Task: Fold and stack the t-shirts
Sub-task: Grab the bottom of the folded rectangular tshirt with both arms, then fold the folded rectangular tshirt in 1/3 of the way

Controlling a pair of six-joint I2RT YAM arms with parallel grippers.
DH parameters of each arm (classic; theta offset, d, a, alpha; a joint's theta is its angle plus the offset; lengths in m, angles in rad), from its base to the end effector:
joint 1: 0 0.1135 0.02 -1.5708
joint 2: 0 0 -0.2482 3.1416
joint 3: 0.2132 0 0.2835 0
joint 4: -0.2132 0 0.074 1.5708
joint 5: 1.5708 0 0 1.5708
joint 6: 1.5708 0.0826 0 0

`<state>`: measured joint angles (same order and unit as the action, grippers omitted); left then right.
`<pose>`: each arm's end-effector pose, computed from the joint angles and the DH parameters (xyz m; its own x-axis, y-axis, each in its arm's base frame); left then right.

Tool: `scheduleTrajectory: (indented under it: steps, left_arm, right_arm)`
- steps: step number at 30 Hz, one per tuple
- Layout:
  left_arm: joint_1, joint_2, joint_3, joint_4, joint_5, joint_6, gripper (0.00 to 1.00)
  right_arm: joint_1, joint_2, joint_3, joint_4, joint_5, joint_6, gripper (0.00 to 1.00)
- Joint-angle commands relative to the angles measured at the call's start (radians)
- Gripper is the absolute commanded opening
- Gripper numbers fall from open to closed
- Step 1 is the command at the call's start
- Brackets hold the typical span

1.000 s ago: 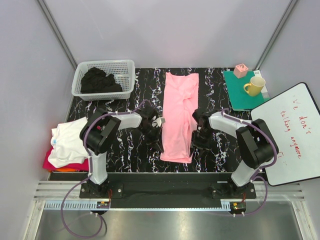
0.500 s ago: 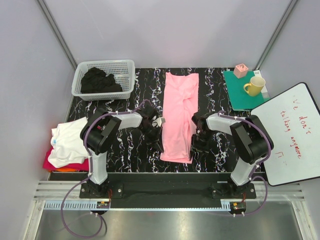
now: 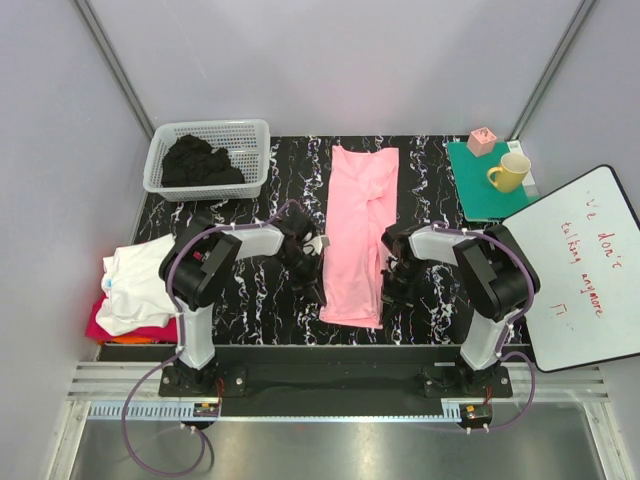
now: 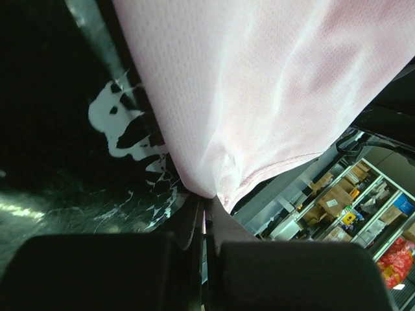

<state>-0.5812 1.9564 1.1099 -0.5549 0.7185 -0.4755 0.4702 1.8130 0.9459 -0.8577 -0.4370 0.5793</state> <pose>0.2751 -0.2458 0.0415 -0.9641 0.2210 0.1471 0.0728 0.7530 -0.6540 0.2353 0.1588 0.0349 -0.9302 0.0836 0.3573 0.1872 0.9456 0.2660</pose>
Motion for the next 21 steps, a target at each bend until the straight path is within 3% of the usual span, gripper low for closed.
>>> scheduleTrajectory:
  steps: [1,11,21]
  left_arm:
    - [-0.002,-0.071,-0.057,-0.062,-0.085,0.044,0.00]
    - [-0.002,-0.247,-0.016,-0.146,-0.122,0.072,0.00]
    - [-0.002,-0.140,0.278,-0.208,-0.122,0.064,0.00]
  right_arm:
    - [0.001,-0.030,-0.012,0.043,0.041,-0.022,0.00]
    - [0.001,-0.172,0.054,-0.066,0.087,-0.038,0.00]
    - [-0.007,-0.141,0.300,-0.135,0.199,-0.090,0.00]
